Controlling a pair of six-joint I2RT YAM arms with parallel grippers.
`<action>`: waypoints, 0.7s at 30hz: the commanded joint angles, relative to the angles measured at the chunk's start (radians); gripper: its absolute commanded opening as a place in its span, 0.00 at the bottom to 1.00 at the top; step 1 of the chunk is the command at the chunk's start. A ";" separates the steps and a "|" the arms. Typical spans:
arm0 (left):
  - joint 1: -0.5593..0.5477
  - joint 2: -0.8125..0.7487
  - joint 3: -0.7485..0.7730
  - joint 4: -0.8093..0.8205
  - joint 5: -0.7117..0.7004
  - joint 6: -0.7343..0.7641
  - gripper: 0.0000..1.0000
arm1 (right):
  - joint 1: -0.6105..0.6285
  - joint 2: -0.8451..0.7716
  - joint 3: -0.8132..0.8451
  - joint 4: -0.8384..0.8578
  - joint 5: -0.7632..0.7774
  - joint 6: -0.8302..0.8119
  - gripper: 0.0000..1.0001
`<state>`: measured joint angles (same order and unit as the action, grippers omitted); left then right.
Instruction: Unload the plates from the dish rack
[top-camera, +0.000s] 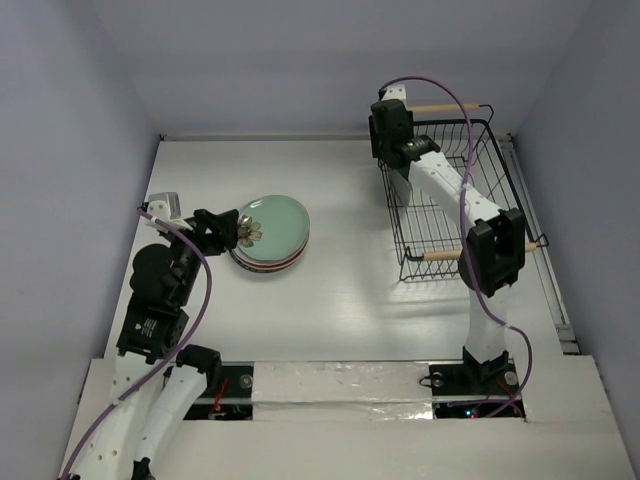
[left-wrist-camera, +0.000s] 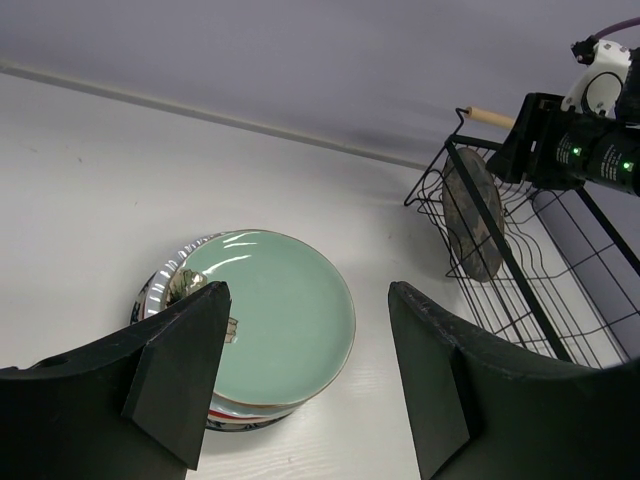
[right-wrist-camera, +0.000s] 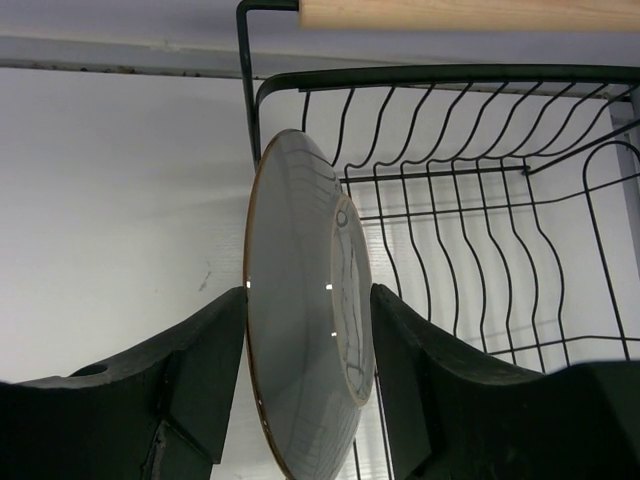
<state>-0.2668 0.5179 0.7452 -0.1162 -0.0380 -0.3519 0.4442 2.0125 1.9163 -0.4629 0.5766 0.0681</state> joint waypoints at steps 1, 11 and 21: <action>0.005 -0.004 -0.014 0.047 0.010 0.001 0.61 | -0.025 -0.027 -0.034 0.022 -0.027 -0.001 0.58; 0.005 -0.007 -0.015 0.049 0.010 -0.001 0.61 | -0.025 -0.015 -0.049 0.052 -0.096 0.012 0.59; 0.005 -0.009 -0.014 0.046 0.009 -0.001 0.61 | -0.045 0.008 -0.034 0.044 -0.018 0.019 0.54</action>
<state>-0.2668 0.5175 0.7452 -0.1162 -0.0349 -0.3519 0.4175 2.0296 1.8778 -0.4492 0.5091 0.0818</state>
